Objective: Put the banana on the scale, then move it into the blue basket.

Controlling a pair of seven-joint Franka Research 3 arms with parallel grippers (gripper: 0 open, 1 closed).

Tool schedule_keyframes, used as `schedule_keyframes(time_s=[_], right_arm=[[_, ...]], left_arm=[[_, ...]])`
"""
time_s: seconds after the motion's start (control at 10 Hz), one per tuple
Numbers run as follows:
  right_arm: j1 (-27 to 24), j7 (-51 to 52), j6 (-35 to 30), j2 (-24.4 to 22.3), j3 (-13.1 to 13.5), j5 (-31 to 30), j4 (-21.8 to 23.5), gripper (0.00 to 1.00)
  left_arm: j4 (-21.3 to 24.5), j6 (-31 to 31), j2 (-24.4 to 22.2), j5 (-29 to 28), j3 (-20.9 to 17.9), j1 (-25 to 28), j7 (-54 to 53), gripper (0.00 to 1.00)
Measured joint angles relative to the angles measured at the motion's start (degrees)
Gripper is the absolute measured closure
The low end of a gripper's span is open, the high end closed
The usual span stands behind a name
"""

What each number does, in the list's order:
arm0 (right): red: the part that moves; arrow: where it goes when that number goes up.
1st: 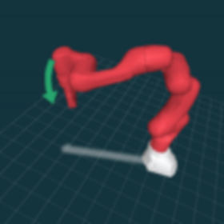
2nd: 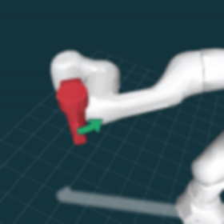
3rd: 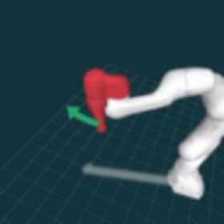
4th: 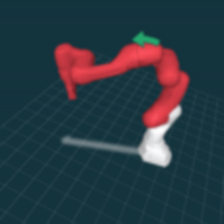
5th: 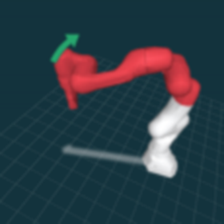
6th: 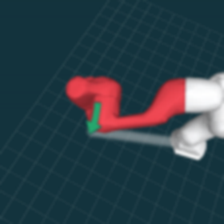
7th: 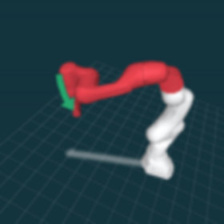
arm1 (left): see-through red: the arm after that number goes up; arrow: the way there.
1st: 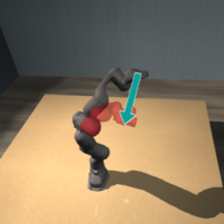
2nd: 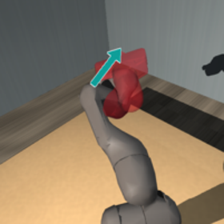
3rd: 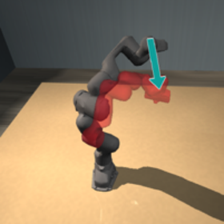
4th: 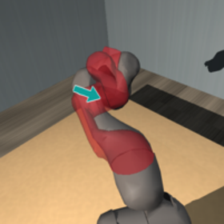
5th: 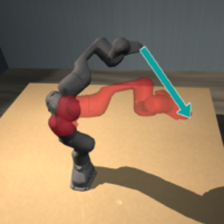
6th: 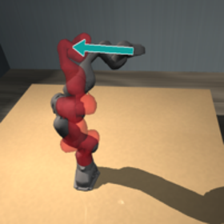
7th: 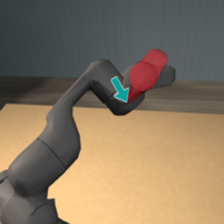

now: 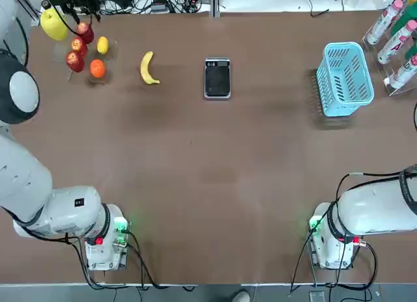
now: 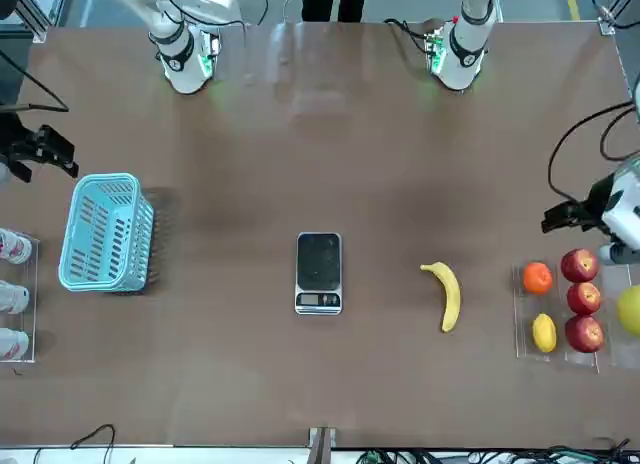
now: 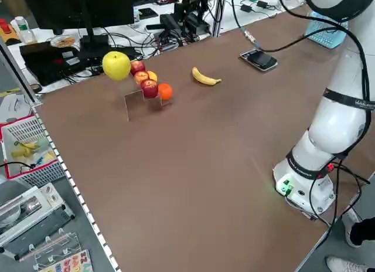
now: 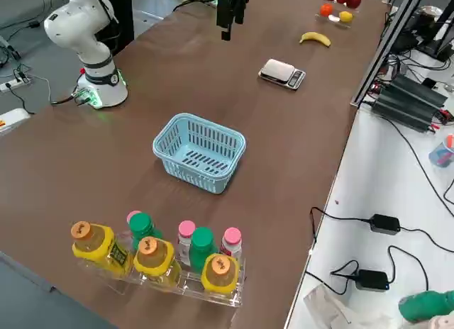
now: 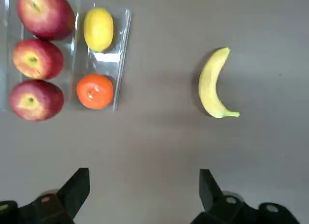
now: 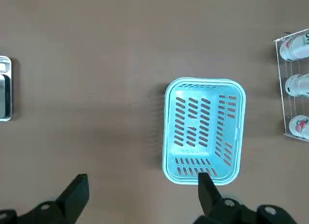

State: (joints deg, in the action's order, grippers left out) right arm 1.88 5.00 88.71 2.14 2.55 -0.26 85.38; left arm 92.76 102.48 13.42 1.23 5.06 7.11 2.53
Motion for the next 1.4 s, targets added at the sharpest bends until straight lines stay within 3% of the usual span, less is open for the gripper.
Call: schedule_keyframes(time_s=[0.3, 0.5, 0.9, 1.2, 1.4], right_arm=[[0.0, 0.0, 0.0, 0.0, -0.1, 0.0, 0.1, 0.0], [0.0, 0.0, 0.0, 0.0, -0.1, 0.0, 0.1, 0.0], [0.0, 0.0, 0.0, 0.0, -0.1, 0.0, 0.3, 0.0], [0.0, 0.0, 0.0, 0.0, -0.1, 0.0, 0.4, 0.0], [0.0, 0.0, 0.0, 0.0, -0.1, 0.0, 0.4, 0.0]], left_arm=[[10.4, 14.5, 2.3, 0.0, 0.3, -0.2, 5.0, 0.0], [13.8, 21.6, 5.5, 0.0, 0.7, -0.4, 8.2, 0.0], [12.3, 29.2, 12.1, 0.1, 1.4, -6.6, 14.0, 0.0], [11.1, 38.2, 20.7, 0.1, 1.4, -9.4, 16.7, 0.02], [8.1, 38.8, 24.3, 0.1, 1.5, -10.9, 19.2, 0.02]])
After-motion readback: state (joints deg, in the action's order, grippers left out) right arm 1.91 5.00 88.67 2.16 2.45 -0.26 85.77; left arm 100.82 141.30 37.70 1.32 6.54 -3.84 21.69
